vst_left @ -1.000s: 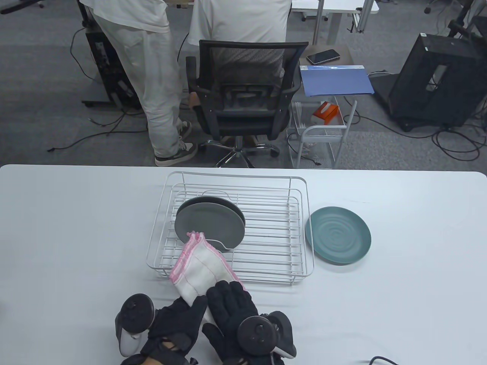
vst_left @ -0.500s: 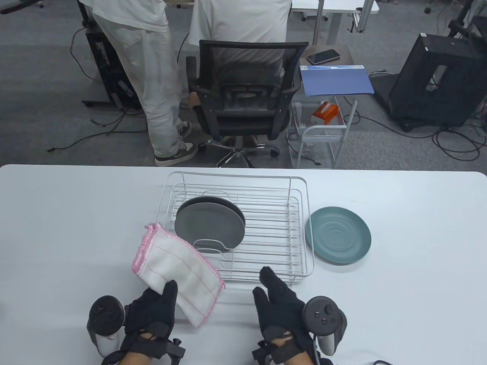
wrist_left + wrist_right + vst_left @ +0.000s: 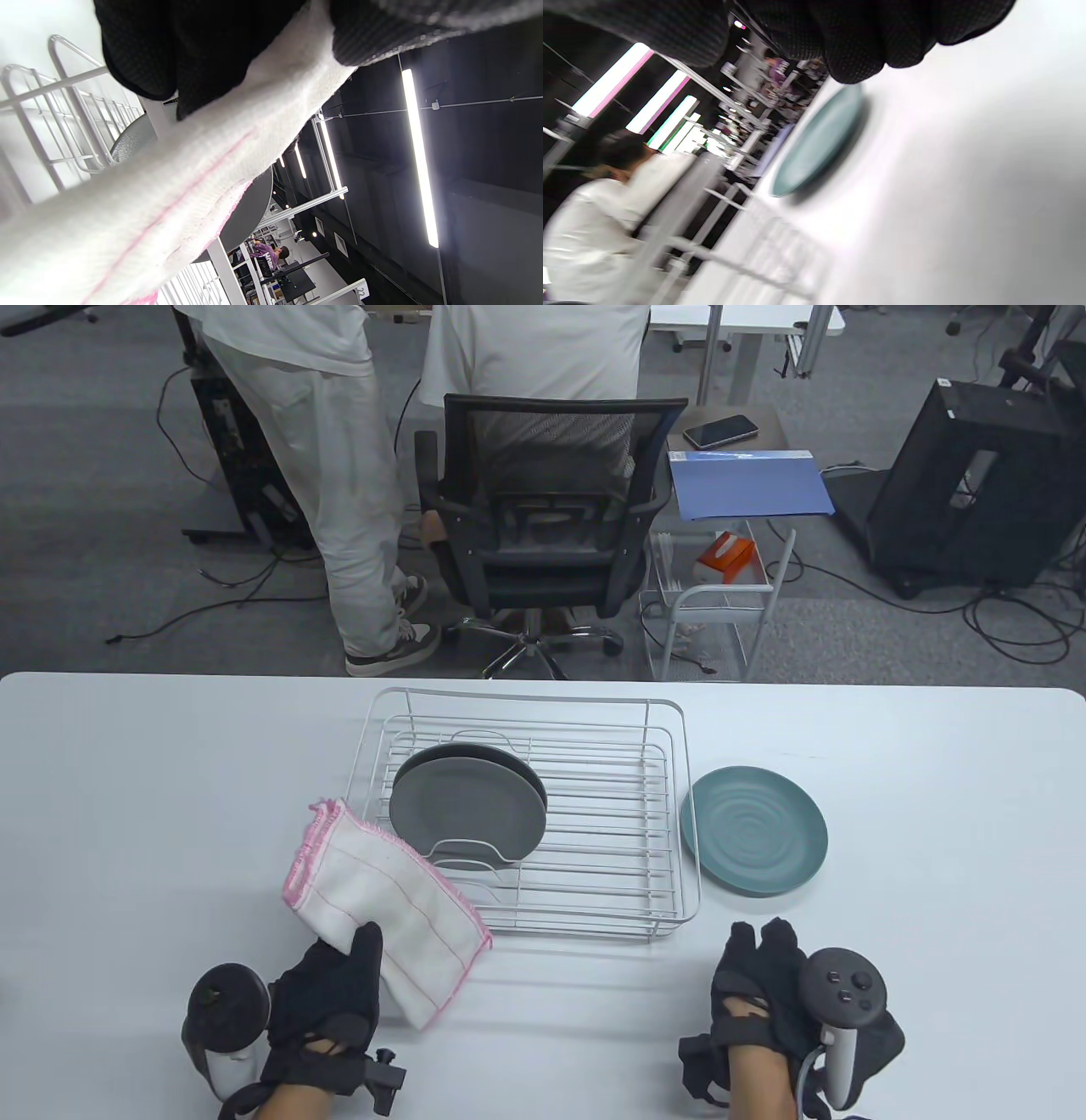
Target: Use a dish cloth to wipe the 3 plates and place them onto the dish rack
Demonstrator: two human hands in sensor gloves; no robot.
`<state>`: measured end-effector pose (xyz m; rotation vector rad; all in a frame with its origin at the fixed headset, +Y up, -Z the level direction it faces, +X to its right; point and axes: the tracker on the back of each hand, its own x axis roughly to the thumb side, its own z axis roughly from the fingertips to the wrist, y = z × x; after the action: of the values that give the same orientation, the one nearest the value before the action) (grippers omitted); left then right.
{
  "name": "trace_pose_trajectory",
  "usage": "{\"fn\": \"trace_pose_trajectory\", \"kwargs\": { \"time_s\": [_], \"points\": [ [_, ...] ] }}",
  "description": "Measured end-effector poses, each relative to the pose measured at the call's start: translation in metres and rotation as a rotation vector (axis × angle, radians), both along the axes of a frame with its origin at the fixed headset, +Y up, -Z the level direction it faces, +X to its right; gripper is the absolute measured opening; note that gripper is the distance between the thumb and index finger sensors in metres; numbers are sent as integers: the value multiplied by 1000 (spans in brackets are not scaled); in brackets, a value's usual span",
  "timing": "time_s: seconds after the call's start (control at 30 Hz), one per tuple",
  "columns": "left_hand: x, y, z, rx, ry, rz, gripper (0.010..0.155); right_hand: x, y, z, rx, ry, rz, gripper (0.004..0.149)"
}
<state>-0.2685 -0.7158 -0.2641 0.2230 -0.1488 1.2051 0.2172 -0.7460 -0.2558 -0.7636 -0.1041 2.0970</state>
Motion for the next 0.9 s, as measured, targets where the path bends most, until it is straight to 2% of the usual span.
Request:
{"fn": "trace_pose_trajectory", "kwargs": {
  "time_s": [0.27,0.53,0.67,0.9],
  "points": [
    [1,-1,-1,-17,-14,22,51,20,-31,-35,-218,-126,2,68],
    [2,-3,-4,-39,-30,27,51,32,-39,-84,-343,-233,62,69],
    [4,-3,-3,-38,-46,38,51,39,-42,-99,-364,-321,43,70],
    [6,-4,-3,-40,-57,21,51,49,-47,-115,-388,-395,100,66]
  ]
}}
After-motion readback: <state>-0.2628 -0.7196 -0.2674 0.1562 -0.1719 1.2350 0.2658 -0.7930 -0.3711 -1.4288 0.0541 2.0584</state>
